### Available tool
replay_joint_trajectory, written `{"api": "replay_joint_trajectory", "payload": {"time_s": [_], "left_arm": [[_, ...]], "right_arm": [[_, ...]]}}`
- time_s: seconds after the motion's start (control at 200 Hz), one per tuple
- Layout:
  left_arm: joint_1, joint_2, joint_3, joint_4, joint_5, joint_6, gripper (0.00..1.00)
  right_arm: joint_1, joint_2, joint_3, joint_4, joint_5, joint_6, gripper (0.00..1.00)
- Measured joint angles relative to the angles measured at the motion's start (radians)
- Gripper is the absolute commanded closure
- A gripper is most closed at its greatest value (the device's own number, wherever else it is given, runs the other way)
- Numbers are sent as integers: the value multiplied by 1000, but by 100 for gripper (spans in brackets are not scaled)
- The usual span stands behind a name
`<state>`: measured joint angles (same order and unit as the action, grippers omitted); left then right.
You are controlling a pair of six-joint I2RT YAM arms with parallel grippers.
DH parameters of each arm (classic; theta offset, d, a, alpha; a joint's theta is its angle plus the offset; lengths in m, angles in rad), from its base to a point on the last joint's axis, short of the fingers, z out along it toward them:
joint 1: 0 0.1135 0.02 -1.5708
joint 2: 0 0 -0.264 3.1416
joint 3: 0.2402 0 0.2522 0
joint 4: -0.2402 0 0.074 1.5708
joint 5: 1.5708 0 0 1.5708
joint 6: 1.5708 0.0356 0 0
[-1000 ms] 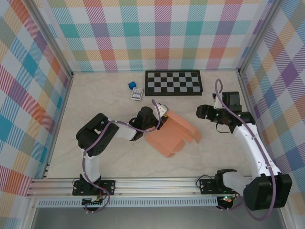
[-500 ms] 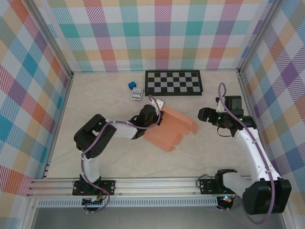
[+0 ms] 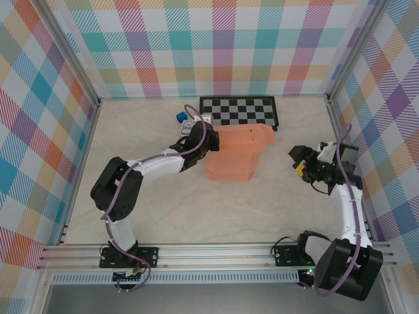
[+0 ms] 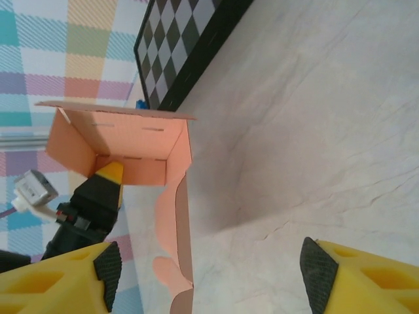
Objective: Fold the paper box
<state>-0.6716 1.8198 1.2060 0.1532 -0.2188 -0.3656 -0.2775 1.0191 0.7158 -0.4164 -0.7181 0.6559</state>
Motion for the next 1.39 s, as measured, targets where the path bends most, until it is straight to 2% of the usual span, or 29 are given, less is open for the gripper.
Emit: {"api": "replay_joint_trajectory", "payload": {"time_s": [0.18, 0.315, 0.47, 0.64, 0.79, 0.885, 0.905, 0.93, 0.945, 1.395], "left_arm": [[0, -2, 2, -22, 38, -66, 85], [0, -7, 2, -22, 58, -102, 85], [0, -25, 2, -24, 69, -124, 85], [0, -48, 2, -20, 76, -140, 85], [0, -50, 2, -21, 80, -147, 85], [0, -50, 2, -21, 80, -151, 85], [0, -50, 2, -21, 79, -151, 85], [0, -50, 2, -21, 79, -151, 85], [0, -50, 2, -21, 80, -151, 85], [-1, -50, 2, -21, 89, -166, 85]], "right_arm": [[167, 5, 0, 95, 31, 25, 36], [264, 42, -1, 172, 117, 27, 33], [278, 109, -2, 266, 167, 11, 30], [304, 188, 22, 312, 169, -42, 27], [341, 199, 73, 318, 177, -97, 19], [351, 201, 97, 329, 182, -123, 17], [351, 202, 101, 330, 184, -128, 12], [351, 204, 106, 330, 185, -132, 1], [351, 206, 108, 330, 186, -137, 0], [394, 255, 151, 349, 183, -165, 0]]}}
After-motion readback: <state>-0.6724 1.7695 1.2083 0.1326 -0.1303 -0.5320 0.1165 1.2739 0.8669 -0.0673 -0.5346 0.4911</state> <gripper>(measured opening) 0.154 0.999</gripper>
